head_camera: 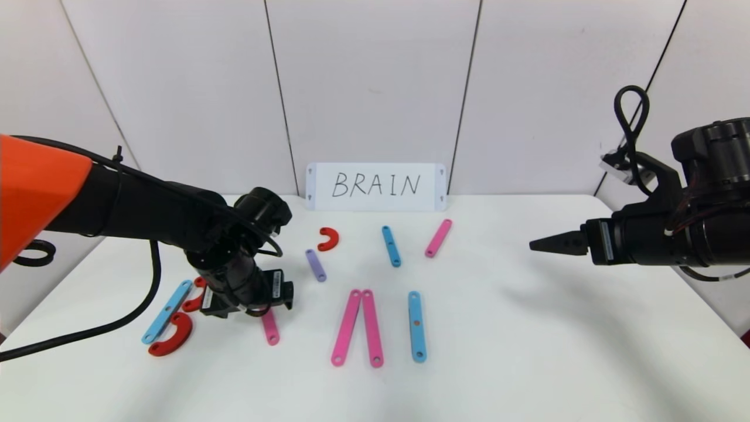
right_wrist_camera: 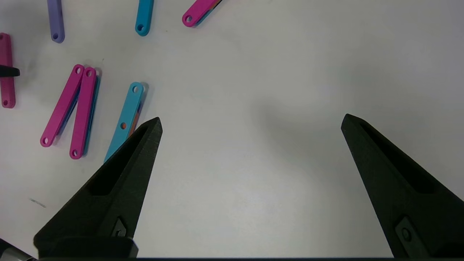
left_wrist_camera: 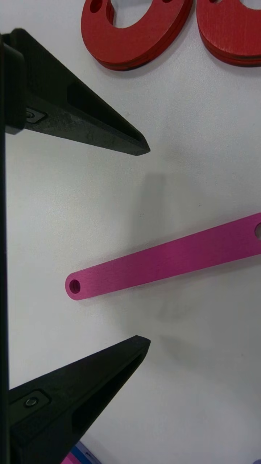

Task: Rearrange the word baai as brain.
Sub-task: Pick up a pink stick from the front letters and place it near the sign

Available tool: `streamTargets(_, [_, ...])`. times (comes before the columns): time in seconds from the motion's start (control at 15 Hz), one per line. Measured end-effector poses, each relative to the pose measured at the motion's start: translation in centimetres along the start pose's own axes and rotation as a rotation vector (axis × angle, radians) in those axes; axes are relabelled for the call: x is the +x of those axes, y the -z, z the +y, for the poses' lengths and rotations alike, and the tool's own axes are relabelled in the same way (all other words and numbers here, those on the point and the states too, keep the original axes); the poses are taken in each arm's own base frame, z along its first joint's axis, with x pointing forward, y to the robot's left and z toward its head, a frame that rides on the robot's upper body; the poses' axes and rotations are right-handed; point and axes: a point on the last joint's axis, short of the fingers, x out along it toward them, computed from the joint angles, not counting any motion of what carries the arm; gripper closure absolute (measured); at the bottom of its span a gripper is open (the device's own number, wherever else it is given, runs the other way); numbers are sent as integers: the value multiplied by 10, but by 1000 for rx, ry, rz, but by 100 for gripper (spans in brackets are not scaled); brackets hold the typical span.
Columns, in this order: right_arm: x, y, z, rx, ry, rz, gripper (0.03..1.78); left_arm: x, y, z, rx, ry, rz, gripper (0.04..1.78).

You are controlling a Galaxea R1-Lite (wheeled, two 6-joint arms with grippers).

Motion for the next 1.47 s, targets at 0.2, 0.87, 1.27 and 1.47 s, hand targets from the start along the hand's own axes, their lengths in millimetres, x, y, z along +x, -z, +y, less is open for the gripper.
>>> streamTargets(0.2, [0,0,0,0,0,0,8,3,0,-2,2,-2,7,8])
streamTargets(0.87, [1,0,0,0,0,3,8,9,1,-3,6,-9,22,13])
streamTargets(1.27, [1,0,0,0,0,4,8,9,1,-3,7,-9,25,90])
streamTargets(1.47, [1,0,0,-1,0,4,8,9,2,-3,7,-9,25,140])
